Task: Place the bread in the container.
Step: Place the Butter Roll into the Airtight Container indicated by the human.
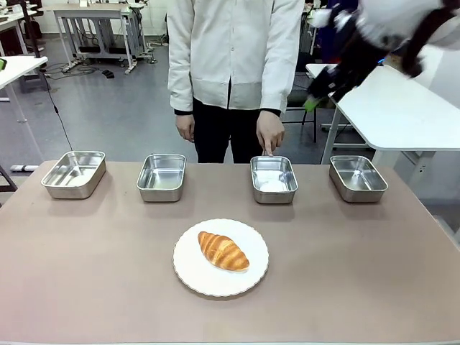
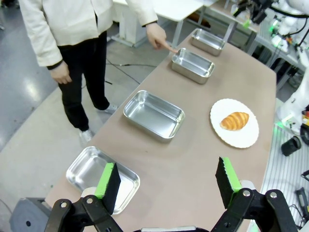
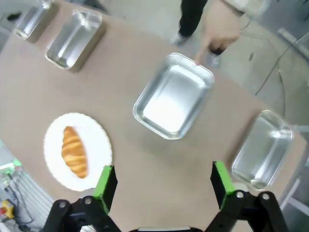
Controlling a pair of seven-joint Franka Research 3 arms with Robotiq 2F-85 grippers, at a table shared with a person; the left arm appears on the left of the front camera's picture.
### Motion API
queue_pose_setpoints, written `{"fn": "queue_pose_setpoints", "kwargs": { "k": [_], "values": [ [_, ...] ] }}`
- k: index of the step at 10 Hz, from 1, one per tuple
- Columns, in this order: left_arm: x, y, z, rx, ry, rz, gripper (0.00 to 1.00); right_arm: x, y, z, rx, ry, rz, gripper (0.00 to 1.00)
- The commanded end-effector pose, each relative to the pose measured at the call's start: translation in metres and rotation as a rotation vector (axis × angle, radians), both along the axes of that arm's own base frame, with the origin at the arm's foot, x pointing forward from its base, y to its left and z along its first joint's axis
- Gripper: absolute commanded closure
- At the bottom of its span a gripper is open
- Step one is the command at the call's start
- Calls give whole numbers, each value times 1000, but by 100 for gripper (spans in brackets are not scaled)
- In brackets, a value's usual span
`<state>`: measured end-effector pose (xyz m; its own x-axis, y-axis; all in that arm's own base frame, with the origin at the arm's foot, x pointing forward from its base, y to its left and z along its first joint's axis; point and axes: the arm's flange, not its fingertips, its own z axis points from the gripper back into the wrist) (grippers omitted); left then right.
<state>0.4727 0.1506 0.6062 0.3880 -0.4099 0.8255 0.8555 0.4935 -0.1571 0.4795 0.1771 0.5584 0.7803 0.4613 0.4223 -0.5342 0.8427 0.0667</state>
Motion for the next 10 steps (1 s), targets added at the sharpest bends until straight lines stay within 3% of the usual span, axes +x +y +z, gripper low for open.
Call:
{"fn": "queue_pose_setpoints", "kwargs": {
  "k": [1, 2, 4, 5, 10],
  "values": [
    [-1, -1, 2, -1, -4, -1, 0, -20, 43, -34, 29, -33, -69, 0],
    [-1, -1, 2, -1, -4, -1, 0, -32, 65, -52, 45, -56, -76, 0],
    [-1, -1, 2, -1, -4, -1, 0, -53, 87, -72, 43, -30, 44, 0],
    [-1, -1, 2, -1, -4, -1, 0, -40, 81, -59, 42, -14, -24, 0],
    [-1, -1, 2, -1, -4, -1, 0, -41, 80, -63, 50, -17, -26, 0]
  ]
}}
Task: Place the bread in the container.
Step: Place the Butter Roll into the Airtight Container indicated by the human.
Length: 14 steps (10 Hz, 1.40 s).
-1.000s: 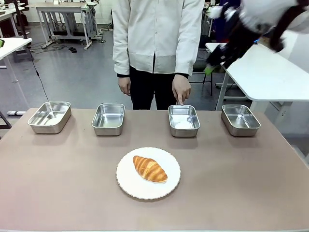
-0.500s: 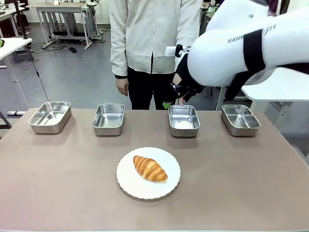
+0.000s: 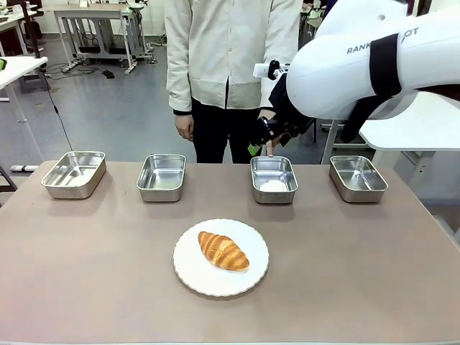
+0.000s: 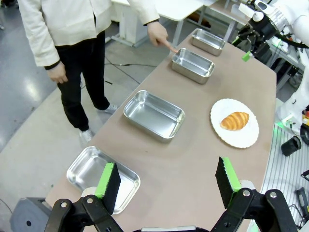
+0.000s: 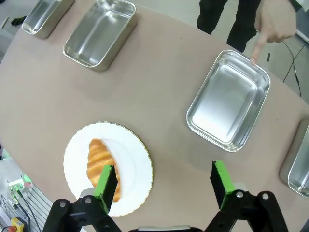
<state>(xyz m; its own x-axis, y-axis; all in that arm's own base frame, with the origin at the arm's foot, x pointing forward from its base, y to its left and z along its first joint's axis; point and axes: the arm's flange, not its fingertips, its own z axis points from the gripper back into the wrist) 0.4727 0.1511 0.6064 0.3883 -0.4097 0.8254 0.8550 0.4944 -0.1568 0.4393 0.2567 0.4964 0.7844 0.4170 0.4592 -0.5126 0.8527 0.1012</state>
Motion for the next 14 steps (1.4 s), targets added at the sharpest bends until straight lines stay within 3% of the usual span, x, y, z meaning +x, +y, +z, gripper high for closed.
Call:
{"fn": "queue_pose_setpoints", "kwargs": {
  "k": [1, 4, 8, 14],
  "values": [
    [-1, -1, 2, -1, -4, -2, 0, -1, 22, -17, -21, 50, -15, 0],
    [-1, -1, 2, -1, -4, -2, 0, -8, 63, -63, -82, 165, 29, 0],
    [-1, -1, 2, -1, -4, -2, 0, -24, 119, -115, -190, 214, 109, 0],
    [-1, -1, 2, -1, -4, -2, 0, -55, 159, -145, -263, 291, 185, 0]
  ]
}}
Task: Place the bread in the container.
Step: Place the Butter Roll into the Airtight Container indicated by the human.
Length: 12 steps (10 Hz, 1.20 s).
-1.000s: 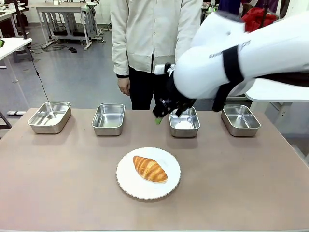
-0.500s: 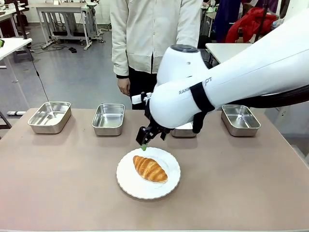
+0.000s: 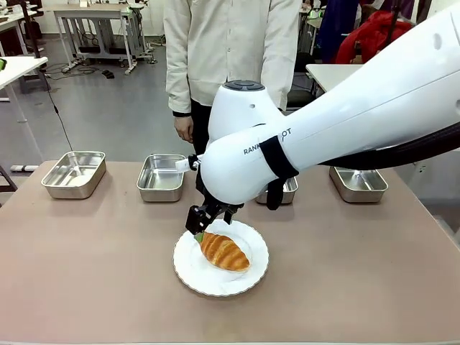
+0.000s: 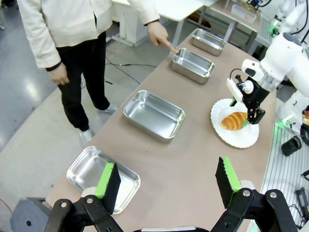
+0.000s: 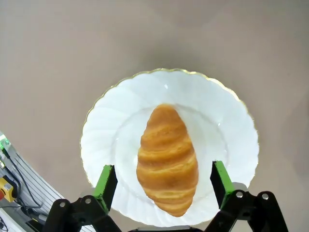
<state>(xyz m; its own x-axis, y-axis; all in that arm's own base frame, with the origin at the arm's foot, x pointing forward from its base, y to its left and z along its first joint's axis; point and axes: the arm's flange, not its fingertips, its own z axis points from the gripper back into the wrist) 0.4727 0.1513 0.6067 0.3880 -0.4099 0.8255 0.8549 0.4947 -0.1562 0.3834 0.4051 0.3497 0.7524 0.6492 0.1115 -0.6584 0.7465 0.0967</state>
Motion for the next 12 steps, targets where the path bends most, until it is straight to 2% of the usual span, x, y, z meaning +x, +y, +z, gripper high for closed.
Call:
{"fn": "queue_pose_setpoints", "kwargs": {
  "k": [1, 4, 11, 12],
  "values": [
    [-1, -1, 1, -1, -3, -3, 0, -3, 13, -4, -61, 8, -17, 0],
    [-1, -1, 1, -1, -3, -3, 0, -6, 14, -24, -115, 15, -17, 0],
    [-1, -1, 1, -1, -3, -3, 0, -4, 14, -49, -185, 0, -5, 0],
    [-1, -1, 1, -1, -3, -3, 0, -4, 13, -49, -176, -16, -11, 7]
  ]
}}
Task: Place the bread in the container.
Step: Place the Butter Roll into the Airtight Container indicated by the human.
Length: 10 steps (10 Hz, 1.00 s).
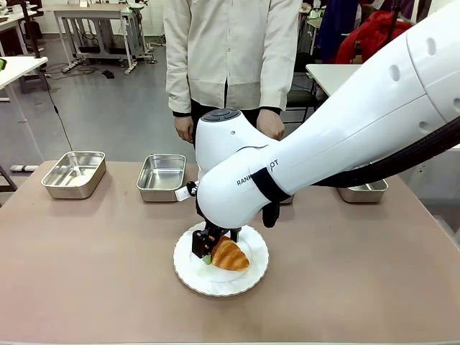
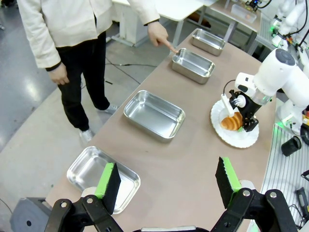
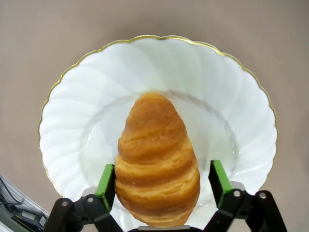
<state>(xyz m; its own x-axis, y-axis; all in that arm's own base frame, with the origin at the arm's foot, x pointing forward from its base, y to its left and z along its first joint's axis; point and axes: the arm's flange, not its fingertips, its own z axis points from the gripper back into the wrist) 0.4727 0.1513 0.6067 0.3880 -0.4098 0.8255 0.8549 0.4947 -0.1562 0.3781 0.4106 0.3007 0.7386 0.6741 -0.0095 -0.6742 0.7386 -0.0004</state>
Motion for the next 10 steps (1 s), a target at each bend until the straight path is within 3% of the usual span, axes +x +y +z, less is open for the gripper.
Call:
{"fn": "queue_pose_setpoints", "kwargs": {
  "k": [1, 4, 5, 8, 9, 10],
  "values": [
    [-1, -1, 1, -1, -3, -3, 0, 2, 6, -1, -32, -51, -49, 20],
    [-1, -1, 1, -1, -3, -3, 0, 3, 5, -1, -34, -59, -43, 47],
    [-1, -1, 1, -1, -3, -3, 0, 6, 4, 0, -48, -27, -50, 25],
    [-1, -1, 1, -1, -3, -3, 0, 1, 0, 1, -6, -11, -20, 25],
    [-1, -1, 1, -1, -3, -3, 0, 1, 1, 1, -8, -8, -21, 34],
    [-1, -1, 1, -1, -3, -3, 0, 3, -1, 8, -32, -17, -26, 26]
  ]
}}
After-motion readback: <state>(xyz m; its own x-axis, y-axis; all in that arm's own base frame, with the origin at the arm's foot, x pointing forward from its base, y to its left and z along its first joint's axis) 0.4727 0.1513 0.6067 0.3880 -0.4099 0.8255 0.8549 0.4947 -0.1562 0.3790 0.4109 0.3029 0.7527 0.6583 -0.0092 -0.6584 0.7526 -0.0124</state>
